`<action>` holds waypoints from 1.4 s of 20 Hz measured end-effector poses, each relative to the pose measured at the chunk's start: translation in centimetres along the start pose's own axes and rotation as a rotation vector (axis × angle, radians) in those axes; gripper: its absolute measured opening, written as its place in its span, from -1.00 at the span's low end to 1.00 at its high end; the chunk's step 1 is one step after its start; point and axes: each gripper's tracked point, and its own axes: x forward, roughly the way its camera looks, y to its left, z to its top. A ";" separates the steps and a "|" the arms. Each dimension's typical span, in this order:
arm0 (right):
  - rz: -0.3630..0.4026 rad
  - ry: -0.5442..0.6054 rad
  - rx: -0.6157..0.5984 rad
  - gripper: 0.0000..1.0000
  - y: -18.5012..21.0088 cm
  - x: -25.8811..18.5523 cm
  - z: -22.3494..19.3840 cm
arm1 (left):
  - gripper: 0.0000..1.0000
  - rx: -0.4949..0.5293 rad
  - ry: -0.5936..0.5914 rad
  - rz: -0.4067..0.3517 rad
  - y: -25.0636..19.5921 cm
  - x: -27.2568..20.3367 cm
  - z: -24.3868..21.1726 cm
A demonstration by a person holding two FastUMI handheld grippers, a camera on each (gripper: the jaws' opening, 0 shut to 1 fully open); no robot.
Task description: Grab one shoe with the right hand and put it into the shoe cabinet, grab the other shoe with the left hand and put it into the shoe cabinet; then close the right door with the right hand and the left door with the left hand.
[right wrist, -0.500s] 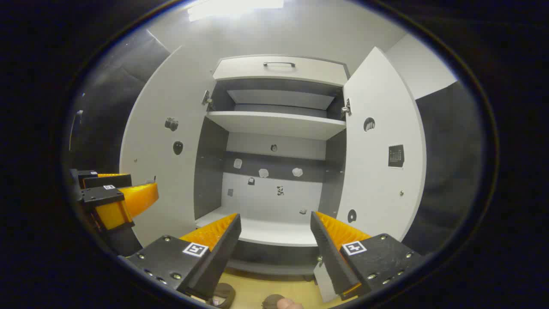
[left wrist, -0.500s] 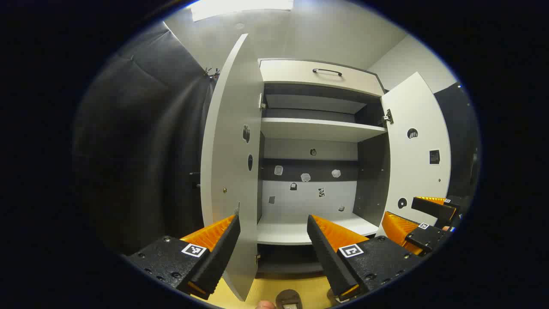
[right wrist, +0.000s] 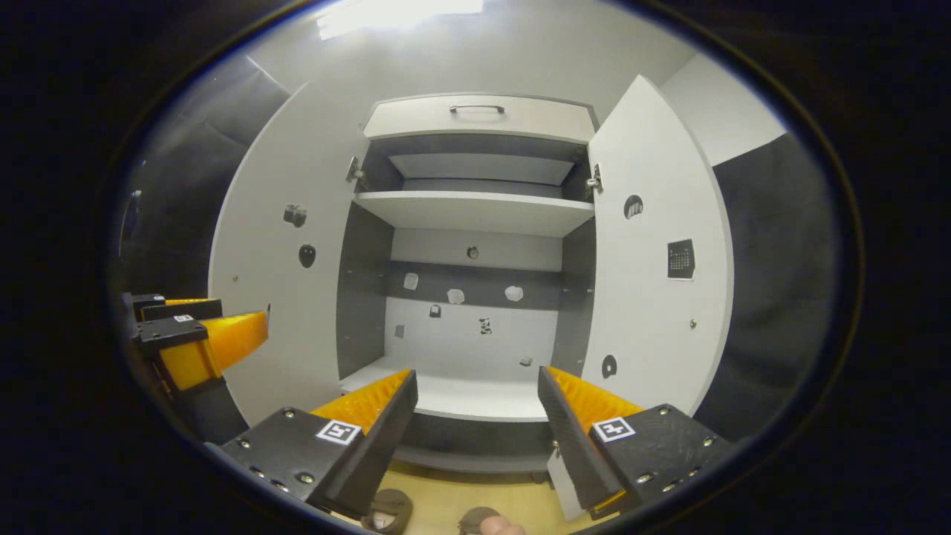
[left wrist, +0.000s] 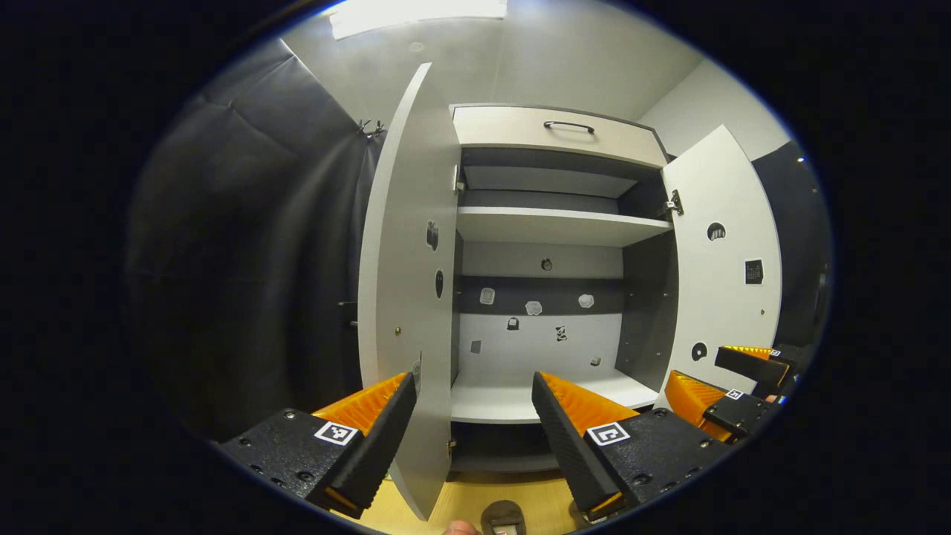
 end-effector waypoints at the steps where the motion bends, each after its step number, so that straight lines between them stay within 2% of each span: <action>1: 0.001 0.003 0.002 0.94 0.1 0.0 -0.1 | 0.92 0.002 0.001 0.002 0.1 -0.1 0.0; 4: 0.011 0.025 0.012 0.94 0.3 0.1 -1.1 | 0.92 0.005 0.004 0.010 0.3 -0.2 -0.1; 8: 0.028 0.145 0.028 0.94 0.8 -0.5 -6.2 | 0.92 0.014 0.005 0.026 0.9 -0.2 -0.1; 16: 0.078 0.538 0.048 0.96 1.8 -3.7 -23.1 | 0.92 0.024 0.022 0.065 2.5 -0.2 -0.6; 22: 0.100 0.816 0.140 0.97 2.5 -7.1 -35.2 | 0.92 0.038 0.034 0.098 3.5 -0.5 -0.8; 25: 0.098 0.927 0.176 0.97 2.7 -8.6 -39.6 | 0.93 0.044 0.045 0.112 3.8 -0.7 -1.0; 28: 0.092 0.983 0.166 1.00 2.4 -8.8 -43.0 | 0.92 0.053 0.054 0.132 4.2 -1.1 -1.2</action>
